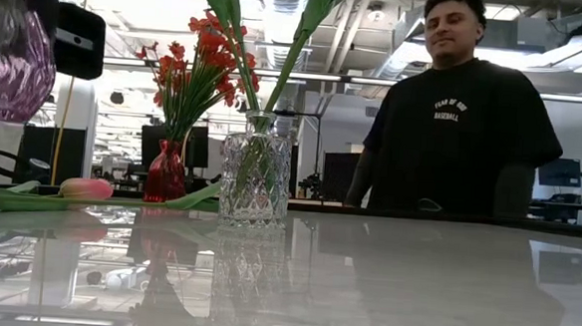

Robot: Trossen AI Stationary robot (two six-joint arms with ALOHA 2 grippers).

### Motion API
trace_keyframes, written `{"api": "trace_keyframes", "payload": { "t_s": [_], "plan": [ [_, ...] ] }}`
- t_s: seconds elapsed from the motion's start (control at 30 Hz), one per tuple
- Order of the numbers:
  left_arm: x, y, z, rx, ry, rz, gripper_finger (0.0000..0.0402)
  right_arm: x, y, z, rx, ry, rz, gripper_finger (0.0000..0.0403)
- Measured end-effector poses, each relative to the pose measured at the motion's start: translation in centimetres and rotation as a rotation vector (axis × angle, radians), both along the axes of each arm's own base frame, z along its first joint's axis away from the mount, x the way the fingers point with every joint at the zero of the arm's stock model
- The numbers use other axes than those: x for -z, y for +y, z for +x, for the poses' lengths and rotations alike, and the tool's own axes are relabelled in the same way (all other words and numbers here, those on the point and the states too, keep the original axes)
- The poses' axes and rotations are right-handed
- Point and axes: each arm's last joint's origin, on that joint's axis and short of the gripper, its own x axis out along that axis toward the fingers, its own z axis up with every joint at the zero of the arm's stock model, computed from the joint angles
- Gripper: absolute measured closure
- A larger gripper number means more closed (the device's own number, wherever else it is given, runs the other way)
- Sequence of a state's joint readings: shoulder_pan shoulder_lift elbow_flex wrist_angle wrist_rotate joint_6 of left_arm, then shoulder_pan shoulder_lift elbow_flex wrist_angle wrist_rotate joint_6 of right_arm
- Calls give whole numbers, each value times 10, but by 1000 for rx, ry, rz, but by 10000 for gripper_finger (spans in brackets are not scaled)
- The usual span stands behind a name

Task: Sort flowers into vase by color
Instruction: Put the pink flower into the purple vase

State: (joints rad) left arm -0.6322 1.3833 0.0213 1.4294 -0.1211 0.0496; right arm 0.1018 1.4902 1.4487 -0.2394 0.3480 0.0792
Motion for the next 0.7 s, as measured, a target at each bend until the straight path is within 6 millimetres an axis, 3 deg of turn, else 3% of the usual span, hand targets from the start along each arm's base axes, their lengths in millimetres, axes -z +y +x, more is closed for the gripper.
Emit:
{"api": "trace_keyframes", "payload": {
  "t_s": [0.7],
  "plan": [
    [20, -27, 36, 0, 51, 18, 297, 14, 31, -13, 147, 136, -41, 92]
  ]
}}
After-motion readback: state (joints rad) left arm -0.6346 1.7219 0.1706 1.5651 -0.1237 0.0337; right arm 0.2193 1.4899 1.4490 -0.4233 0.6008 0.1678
